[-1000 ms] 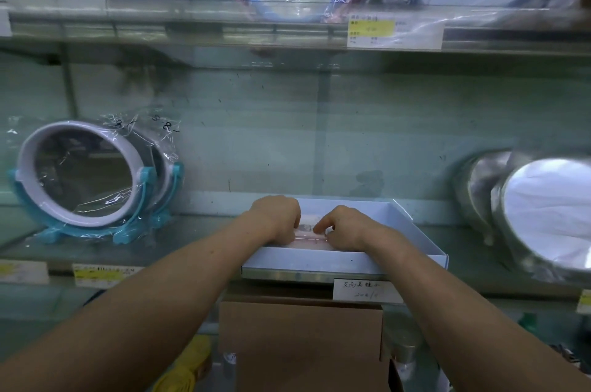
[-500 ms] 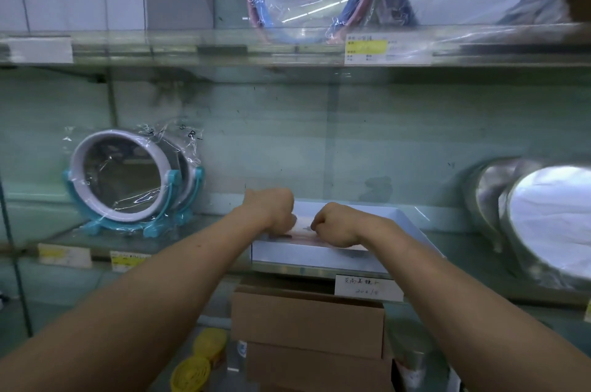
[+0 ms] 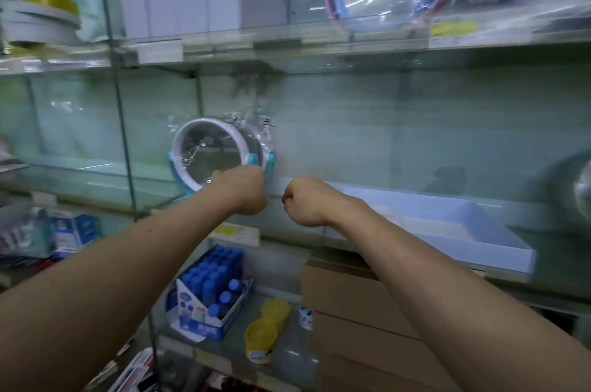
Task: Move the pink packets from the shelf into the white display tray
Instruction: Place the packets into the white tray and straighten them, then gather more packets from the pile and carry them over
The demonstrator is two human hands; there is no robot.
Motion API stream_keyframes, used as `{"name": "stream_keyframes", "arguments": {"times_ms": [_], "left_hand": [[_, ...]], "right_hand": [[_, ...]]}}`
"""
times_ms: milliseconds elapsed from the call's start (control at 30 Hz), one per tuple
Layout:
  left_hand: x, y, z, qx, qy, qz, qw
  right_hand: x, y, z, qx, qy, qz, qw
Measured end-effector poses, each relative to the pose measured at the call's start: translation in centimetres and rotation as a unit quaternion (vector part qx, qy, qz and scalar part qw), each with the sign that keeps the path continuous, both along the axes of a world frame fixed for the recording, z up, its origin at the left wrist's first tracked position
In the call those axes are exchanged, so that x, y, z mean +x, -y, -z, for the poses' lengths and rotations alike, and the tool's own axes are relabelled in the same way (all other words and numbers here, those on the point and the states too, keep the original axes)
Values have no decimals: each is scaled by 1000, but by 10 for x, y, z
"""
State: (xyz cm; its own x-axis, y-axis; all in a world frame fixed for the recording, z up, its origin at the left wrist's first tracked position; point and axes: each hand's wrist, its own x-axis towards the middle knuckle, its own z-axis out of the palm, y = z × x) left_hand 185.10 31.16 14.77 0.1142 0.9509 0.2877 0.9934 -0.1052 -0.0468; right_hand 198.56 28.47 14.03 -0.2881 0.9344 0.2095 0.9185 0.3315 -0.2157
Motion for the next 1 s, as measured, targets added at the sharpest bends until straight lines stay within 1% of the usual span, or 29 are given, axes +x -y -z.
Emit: {"name": "stream_keyframes", "arguments": {"times_ms": [200, 467, 633, 733, 867, 1000], "left_hand": [[-86, 8, -1, 9, 3, -60, 998], [-210, -1, 1, -1, -3, -94, 996], [-280, -12, 1, -2, -3, -96, 995], [-315, -21, 0, 1, -15, -98, 995], [-361, -33, 0, -1, -30, -113, 993], [-403, -47, 1, -3, -24, -125, 992]], "right_hand": [[-86, 1, -5, -1, 1, -46, 999], [-208, -6, -5, -9, -9, -63, 998], [-281, -19, -5, -5, -1, -58, 998], [-320, -25, -6, -4, -11, -53, 998], [-365, -38, -6, -15, -26, -40, 999], [-404, -51, -7, -9, -19, -45, 999]]}}
